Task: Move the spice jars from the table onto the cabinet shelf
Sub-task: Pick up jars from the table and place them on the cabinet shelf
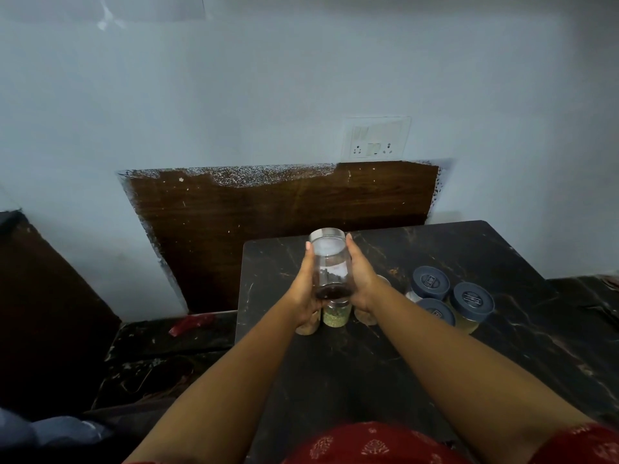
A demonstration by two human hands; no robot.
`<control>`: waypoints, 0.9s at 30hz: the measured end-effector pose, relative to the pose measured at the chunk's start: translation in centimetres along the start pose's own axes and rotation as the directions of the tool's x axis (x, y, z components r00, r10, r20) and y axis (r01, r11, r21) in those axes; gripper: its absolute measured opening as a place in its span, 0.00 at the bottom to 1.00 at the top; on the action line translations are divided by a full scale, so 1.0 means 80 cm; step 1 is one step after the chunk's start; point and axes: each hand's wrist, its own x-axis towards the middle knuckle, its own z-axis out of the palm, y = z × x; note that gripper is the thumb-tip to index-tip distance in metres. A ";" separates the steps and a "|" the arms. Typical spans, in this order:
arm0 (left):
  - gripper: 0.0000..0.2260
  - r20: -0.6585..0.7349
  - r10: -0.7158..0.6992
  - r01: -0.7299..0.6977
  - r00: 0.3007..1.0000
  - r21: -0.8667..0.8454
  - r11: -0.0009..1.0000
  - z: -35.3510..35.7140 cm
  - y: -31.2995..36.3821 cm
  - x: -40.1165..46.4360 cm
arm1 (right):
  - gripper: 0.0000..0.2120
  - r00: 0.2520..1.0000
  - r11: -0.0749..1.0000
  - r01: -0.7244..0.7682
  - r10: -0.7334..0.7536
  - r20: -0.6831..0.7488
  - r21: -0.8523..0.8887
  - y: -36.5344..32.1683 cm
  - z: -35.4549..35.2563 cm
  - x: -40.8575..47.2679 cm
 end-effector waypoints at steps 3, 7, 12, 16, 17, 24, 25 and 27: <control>0.31 0.033 0.006 -0.008 0.999 0.058 0.998 -0.007 0.002 0.002 | 0.31 0.999 0.998 0.036 -0.037 -0.023 -0.053 0.001 -0.004 0.003; 0.34 -0.003 0.026 -0.025 1.000 0.077 0.997 -0.011 0.007 0.009 | 0.31 0.997 0.995 0.046 -0.050 -0.050 -0.088 0.001 -0.008 0.009; 0.33 -0.158 0.052 -0.039 0.986 0.082 0.996 -0.015 0.006 0.015 | 0.26 0.999 1.000 0.020 -0.020 -0.039 0.009 0.004 -0.005 0.008; 0.36 -0.180 0.069 -0.044 0.981 0.141 0.989 -0.007 0.008 0.013 | 0.25 0.999 0.998 0.026 -0.027 0.018 0.055 0.002 -0.004 0.007; 0.36 -0.175 0.065 -0.038 0.982 0.156 0.987 -0.005 0.010 0.011 | 0.25 0.999 0.998 0.031 -0.032 0.020 0.055 0.001 -0.005 0.007; 0.27 -0.223 0.111 -0.054 0.968 0.247 0.967 -0.014 0.014 0.012 | 0.23 0.999 0.998 0.046 -0.045 -0.023 0.051 -0.002 -0.017 0.007; 0.25 -0.217 0.094 -0.045 0.972 0.219 0.975 -0.015 0.013 0.013 | 0.23 0.999 0.998 0.050 -0.049 -0.016 0.038 -0.003 -0.018 0.007; 0.19 -0.199 0.058 -0.021 0.978 0.183 0.983 -0.016 0.012 0.011 | 0.23 0.999 0.999 0.033 -0.033 0.027 -0.007 -0.008 -0.019 0.004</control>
